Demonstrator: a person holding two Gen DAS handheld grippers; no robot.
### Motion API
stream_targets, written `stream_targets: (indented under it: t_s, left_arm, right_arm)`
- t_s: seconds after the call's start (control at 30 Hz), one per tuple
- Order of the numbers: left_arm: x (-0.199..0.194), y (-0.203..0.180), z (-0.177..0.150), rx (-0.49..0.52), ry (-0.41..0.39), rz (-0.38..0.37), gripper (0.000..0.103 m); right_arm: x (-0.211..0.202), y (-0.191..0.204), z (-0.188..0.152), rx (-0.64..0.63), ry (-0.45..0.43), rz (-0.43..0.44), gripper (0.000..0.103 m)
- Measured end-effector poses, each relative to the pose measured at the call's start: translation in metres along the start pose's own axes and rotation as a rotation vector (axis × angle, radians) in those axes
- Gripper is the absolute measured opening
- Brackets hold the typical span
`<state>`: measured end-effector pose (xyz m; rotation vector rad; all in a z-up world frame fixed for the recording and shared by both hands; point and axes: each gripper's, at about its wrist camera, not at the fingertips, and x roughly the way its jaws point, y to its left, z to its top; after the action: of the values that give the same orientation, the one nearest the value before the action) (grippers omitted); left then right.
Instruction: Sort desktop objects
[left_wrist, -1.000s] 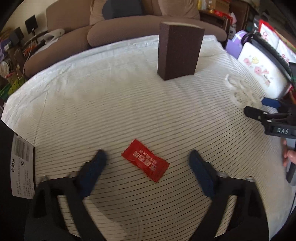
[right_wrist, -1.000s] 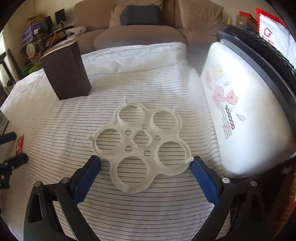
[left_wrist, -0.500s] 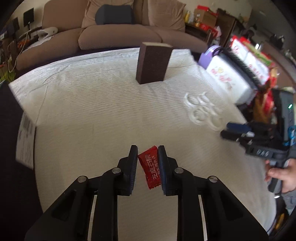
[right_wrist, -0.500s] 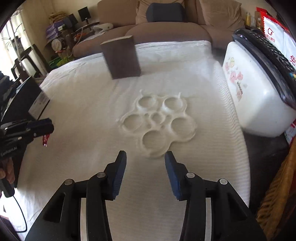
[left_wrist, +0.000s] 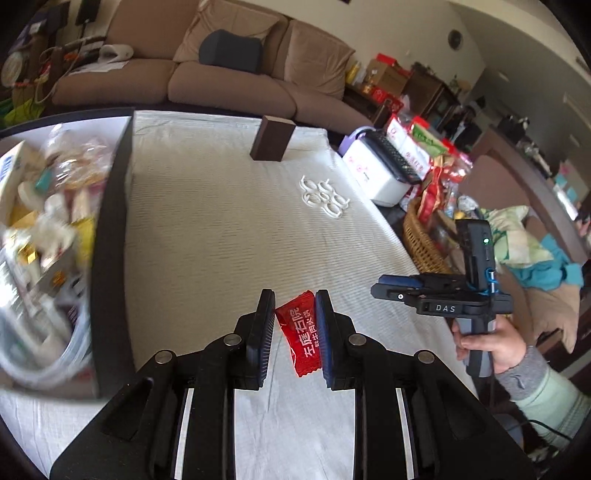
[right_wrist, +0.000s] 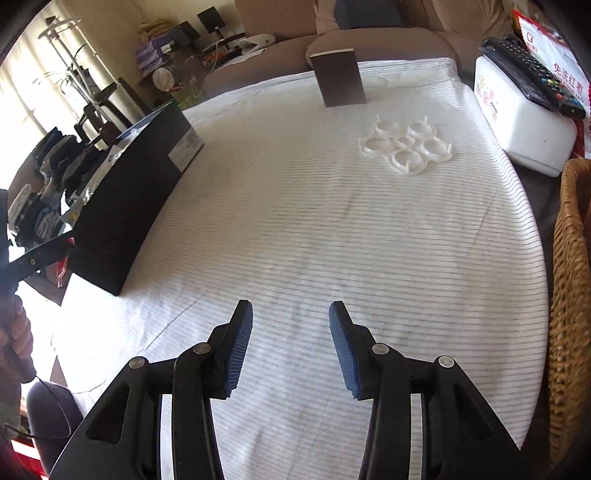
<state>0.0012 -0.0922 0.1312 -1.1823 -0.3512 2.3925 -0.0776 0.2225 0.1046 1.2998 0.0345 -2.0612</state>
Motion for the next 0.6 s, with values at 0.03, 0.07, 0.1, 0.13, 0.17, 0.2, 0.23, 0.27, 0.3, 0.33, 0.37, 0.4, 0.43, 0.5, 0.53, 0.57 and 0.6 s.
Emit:
stream_targets:
  t_s: [0.03, 0.07, 0.1, 0.13, 0.17, 0.2, 0.23, 0.27, 0.3, 0.33, 0.37, 0.4, 0.43, 0.5, 0.53, 0.57, 0.6]
  left_arm:
    - [-0.010, 0.002, -0.004, -0.010, -0.004, -0.004, 0.020]
    - [-0.018, 0.004, -0.007, -0.021, -0.010, -0.004, 0.020]
    - [-0.025, 0.006, -0.010, -0.026, -0.019, -0.001, 0.020]
    - [-0.033, 0.007, -0.013, -0.024, -0.027, 0.010, 0.020]
    - [-0.038, 0.009, -0.015, -0.021, -0.033, 0.024, 0.020]
    - [-0.043, 0.012, -0.018, -0.030, -0.043, 0.033, 0.020]
    - [-0.048, 0.016, -0.020, -0.049, -0.056, 0.031, 0.020]
    - [-0.052, 0.020, -0.023, -0.066, -0.067, 0.023, 0.020]
    - [-0.056, 0.024, -0.025, -0.080, -0.079, 0.019, 0.020]
    - [-0.059, 0.027, -0.026, -0.089, -0.087, 0.018, 0.020]
    - [-0.061, 0.030, -0.027, -0.094, -0.095, 0.016, 0.020]
    - [-0.063, 0.032, -0.028, -0.096, -0.102, 0.016, 0.020]
    - [-0.066, 0.035, -0.029, -0.097, -0.110, 0.021, 0.020]
    - [-0.068, 0.040, -0.027, -0.098, -0.130, 0.028, 0.020]
    - [-0.069, 0.044, -0.027, -0.104, -0.145, 0.023, 0.020]
    - [-0.072, 0.048, -0.027, -0.113, -0.161, 0.016, 0.021]
    - [-0.074, 0.053, -0.027, -0.127, -0.178, 0.004, 0.021]
  right_arm:
    - [-0.001, 0.008, 0.000, -0.006, -0.002, 0.016, 0.045]
    - [-0.002, 0.015, 0.000, -0.012, -0.005, 0.027, 0.045]
    - [-0.002, 0.024, 0.002, -0.019, -0.009, 0.035, 0.045]
    - [-0.001, 0.033, 0.004, -0.030, -0.012, 0.043, 0.044]
    - [0.001, 0.042, 0.007, -0.039, -0.015, 0.049, 0.045]
    - [0.006, 0.051, 0.011, -0.048, -0.019, 0.057, 0.052]
    - [0.012, 0.060, 0.017, -0.056, -0.027, 0.065, 0.057]
    - [0.019, 0.069, 0.023, -0.069, -0.040, 0.076, 0.069]
    - [0.028, 0.080, 0.031, -0.091, -0.054, 0.078, 0.083]
    - [0.039, 0.092, 0.041, -0.126, -0.068, 0.068, 0.088]
    - [0.049, 0.102, 0.049, -0.162, -0.079, 0.055, 0.093]
    - [0.063, 0.113, 0.059, -0.202, -0.082, 0.048, 0.097]
    - [0.079, 0.123, 0.071, -0.242, -0.071, 0.045, 0.098]
    - [0.116, 0.137, 0.091, -0.311, -0.014, 0.008, 0.100]
    - [0.137, 0.143, 0.101, -0.344, 0.020, -0.020, 0.100]
    - [0.153, 0.146, 0.109, -0.373, 0.041, -0.044, 0.100]
    - [0.167, 0.149, 0.115, -0.400, 0.051, -0.056, 0.100]
